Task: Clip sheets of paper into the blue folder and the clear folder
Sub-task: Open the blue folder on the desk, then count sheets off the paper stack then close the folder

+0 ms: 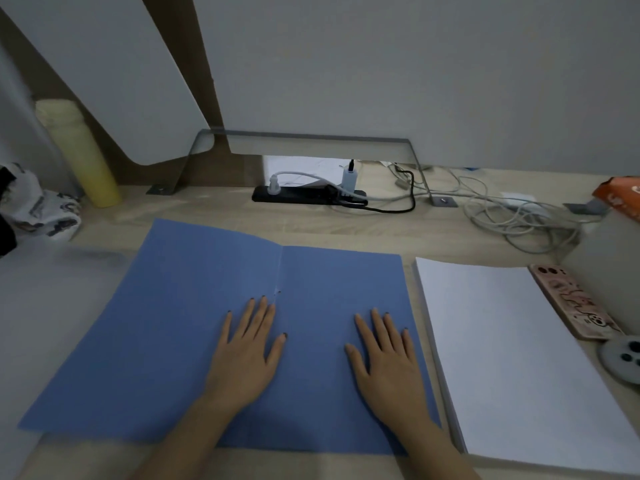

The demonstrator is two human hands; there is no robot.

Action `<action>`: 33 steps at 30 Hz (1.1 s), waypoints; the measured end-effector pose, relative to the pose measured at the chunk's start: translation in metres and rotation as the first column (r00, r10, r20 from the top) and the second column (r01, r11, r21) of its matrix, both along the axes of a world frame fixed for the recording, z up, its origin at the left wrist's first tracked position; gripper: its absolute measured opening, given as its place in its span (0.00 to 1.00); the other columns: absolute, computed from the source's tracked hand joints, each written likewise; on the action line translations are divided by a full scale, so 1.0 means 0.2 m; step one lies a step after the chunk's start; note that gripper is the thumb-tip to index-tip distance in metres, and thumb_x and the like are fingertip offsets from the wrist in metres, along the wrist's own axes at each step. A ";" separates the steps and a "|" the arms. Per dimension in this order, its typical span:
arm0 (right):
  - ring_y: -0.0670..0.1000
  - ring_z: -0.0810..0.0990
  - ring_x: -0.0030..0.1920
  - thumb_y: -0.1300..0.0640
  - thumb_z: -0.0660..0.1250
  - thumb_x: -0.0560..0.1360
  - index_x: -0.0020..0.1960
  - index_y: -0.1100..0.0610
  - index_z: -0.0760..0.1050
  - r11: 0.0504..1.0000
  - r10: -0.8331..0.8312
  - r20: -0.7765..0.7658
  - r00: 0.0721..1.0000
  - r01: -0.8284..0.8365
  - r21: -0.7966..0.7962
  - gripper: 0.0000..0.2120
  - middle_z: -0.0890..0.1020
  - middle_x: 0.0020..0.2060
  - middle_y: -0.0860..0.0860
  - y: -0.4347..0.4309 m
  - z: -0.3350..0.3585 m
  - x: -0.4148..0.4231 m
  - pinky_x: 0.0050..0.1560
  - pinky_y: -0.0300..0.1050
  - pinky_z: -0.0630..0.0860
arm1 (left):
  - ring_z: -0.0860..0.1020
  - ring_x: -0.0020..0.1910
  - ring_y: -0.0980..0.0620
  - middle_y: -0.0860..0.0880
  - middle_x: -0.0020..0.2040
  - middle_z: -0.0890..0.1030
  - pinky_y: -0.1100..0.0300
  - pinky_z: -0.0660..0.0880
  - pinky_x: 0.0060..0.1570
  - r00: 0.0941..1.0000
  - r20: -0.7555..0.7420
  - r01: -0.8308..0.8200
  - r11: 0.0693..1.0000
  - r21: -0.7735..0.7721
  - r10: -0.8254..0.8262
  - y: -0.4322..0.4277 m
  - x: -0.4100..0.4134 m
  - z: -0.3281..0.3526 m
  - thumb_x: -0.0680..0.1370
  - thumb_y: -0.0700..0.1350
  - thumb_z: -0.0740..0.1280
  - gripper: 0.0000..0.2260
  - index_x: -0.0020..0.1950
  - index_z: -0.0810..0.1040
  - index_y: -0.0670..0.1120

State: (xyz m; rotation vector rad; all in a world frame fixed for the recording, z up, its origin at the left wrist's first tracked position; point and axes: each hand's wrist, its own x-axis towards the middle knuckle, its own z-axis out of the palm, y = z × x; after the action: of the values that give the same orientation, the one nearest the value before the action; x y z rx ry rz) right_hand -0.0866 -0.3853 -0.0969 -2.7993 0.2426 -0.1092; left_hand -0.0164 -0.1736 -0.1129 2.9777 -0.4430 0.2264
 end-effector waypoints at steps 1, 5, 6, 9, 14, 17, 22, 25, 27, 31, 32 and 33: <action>0.44 0.34 0.72 0.30 0.18 0.61 0.72 0.44 0.36 1.000 0.007 0.013 1.000 -0.007 0.005 0.43 0.44 0.76 0.45 0.00 0.00 0.00 0.70 0.42 0.27 | 0.38 0.75 0.61 0.50 0.71 0.65 0.56 0.41 0.71 1.000 -0.021 0.000 1.000 -0.009 0.000 0.00 -0.01 0.00 0.80 0.59 0.40 0.28 0.70 0.64 0.43; 0.45 0.36 0.74 0.29 0.21 0.61 0.75 0.46 0.44 0.998 0.026 0.019 0.999 -0.027 0.061 0.47 0.46 0.76 0.46 0.00 0.00 0.00 0.72 0.43 0.30 | 0.46 0.73 0.60 0.49 0.73 0.62 0.60 0.32 0.70 0.997 -0.070 0.018 1.000 -0.011 -0.019 0.01 -0.01 0.02 0.78 0.62 0.34 0.32 0.72 0.58 0.44; 0.46 0.38 0.75 0.28 0.21 0.61 0.76 0.46 0.46 0.995 0.036 0.010 0.999 -0.036 0.091 0.49 0.45 0.76 0.45 -0.01 0.02 -0.01 0.72 0.43 0.32 | 0.49 0.73 0.59 0.48 0.73 0.63 0.60 0.33 0.70 0.997 -0.073 0.033 0.999 0.002 -0.033 0.01 -0.01 0.03 0.78 0.62 0.35 0.33 0.72 0.60 0.43; 0.50 0.52 0.76 0.31 0.41 0.72 0.74 0.50 0.57 0.966 -0.016 0.075 0.997 -0.004 0.258 0.37 0.53 0.76 0.48 -0.07 0.16 -0.05 0.73 0.42 0.47 | 0.54 0.73 0.53 0.44 0.73 0.66 0.60 0.37 0.71 0.998 -0.023 0.055 0.998 -0.045 -0.056 -0.02 -0.03 0.13 0.79 0.61 0.38 0.33 0.71 0.67 0.41; 0.52 0.70 0.63 0.58 0.59 0.77 0.60 0.55 0.74 0.949 -0.251 0.218 0.943 0.195 0.250 0.13 0.73 0.64 0.52 -0.40 0.28 -0.19 0.53 0.40 0.66 | 0.48 0.76 0.55 0.50 0.78 0.54 0.65 0.41 0.73 0.997 0.019 0.072 0.894 -0.442 -0.071 -0.30 -0.20 0.34 0.78 0.56 0.49 0.28 0.75 0.59 0.44; 0.54 0.72 0.61 0.59 0.59 0.78 0.59 0.57 0.75 0.931 -0.324 0.145 0.935 0.287 0.227 0.12 0.75 0.61 0.54 -0.54 0.25 -0.24 0.52 0.39 0.65 | 0.57 0.75 0.55 0.52 0.76 0.59 0.66 0.54 0.70 0.924 -0.302 -0.071 0.670 -0.739 -0.235 -0.58 -0.31 0.41 0.80 0.44 0.58 0.20 0.73 0.62 0.48; 0.53 0.73 0.57 0.59 0.58 0.78 0.60 0.59 0.75 0.953 -0.284 0.122 0.951 0.266 0.144 0.13 0.76 0.59 0.54 -0.59 0.20 -0.28 0.52 0.38 0.65 | 0.68 0.67 0.52 0.52 0.66 0.68 0.59 0.63 0.65 0.470 -0.698 -0.604 0.380 -0.700 -0.539 -0.91 -0.38 0.45 0.80 0.44 0.58 0.18 0.70 0.65 0.48; 0.53 0.74 0.57 0.59 0.58 0.78 0.60 0.58 0.75 0.956 -0.276 0.104 0.956 0.261 0.136 0.13 0.77 0.59 0.53 -0.60 0.20 -0.29 0.52 0.40 0.67 | 0.72 0.50 0.52 0.47 0.49 0.72 0.58 0.69 0.61 0.423 -0.732 -0.701 0.319 -0.638 -0.535 -1.01 -0.35 0.42 0.79 0.41 0.59 0.02 0.48 0.71 0.45; 0.53 0.74 0.57 0.58 0.58 0.78 0.61 0.58 0.74 0.961 -0.262 0.092 0.961 0.250 0.120 0.13 0.77 0.59 0.53 -0.60 0.21 -0.29 0.51 0.39 0.67 | 0.73 0.47 0.53 0.46 0.47 0.71 0.58 0.71 0.61 0.414 -0.761 -0.713 0.342 -0.612 -0.499 -1.04 -0.32 0.40 0.78 0.40 0.59 0.04 0.51 0.71 0.42; 0.52 0.76 0.56 0.56 0.57 0.79 0.61 0.58 0.74 0.961 -0.259 0.072 0.963 0.250 0.118 0.14 0.77 0.59 0.53 -0.61 0.22 -0.28 0.49 0.37 0.66 | 0.73 0.39 0.52 0.45 0.42 0.73 0.57 0.75 0.53 0.420 -0.819 -0.699 0.436 -0.566 -0.390 -1.09 -0.26 0.41 0.77 0.39 0.59 0.07 0.52 0.73 0.39; 0.52 0.76 0.56 0.55 0.57 0.79 0.61 0.58 0.74 0.960 -0.263 0.070 0.962 0.254 0.117 0.14 0.78 0.59 0.53 -0.61 0.22 -0.27 0.49 0.37 0.66 | 0.70 0.34 0.51 0.46 0.36 0.71 0.59 0.74 0.47 0.423 -0.832 -0.685 0.474 -0.553 -0.359 -1.11 -0.25 0.43 0.77 0.38 0.58 0.05 0.44 0.72 0.40; 0.52 0.76 0.55 0.54 0.56 0.79 0.61 0.57 0.74 0.960 -0.265 0.068 0.962 0.256 0.116 0.15 0.78 0.59 0.53 -0.61 0.23 -0.27 0.49 0.37 0.67 | 0.67 0.30 0.52 0.46 0.32 0.67 0.60 0.71 0.42 0.433 -0.841 -0.676 0.499 -0.542 -0.326 -1.11 -0.25 0.44 0.77 0.37 0.57 0.08 0.37 0.69 0.41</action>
State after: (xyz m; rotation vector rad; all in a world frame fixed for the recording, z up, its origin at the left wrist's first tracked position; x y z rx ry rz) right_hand -0.1402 -0.5065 -0.0516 -2.6367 0.5792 -0.2652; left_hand -0.0663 -0.3965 -0.0244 1.6580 0.2110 -0.8835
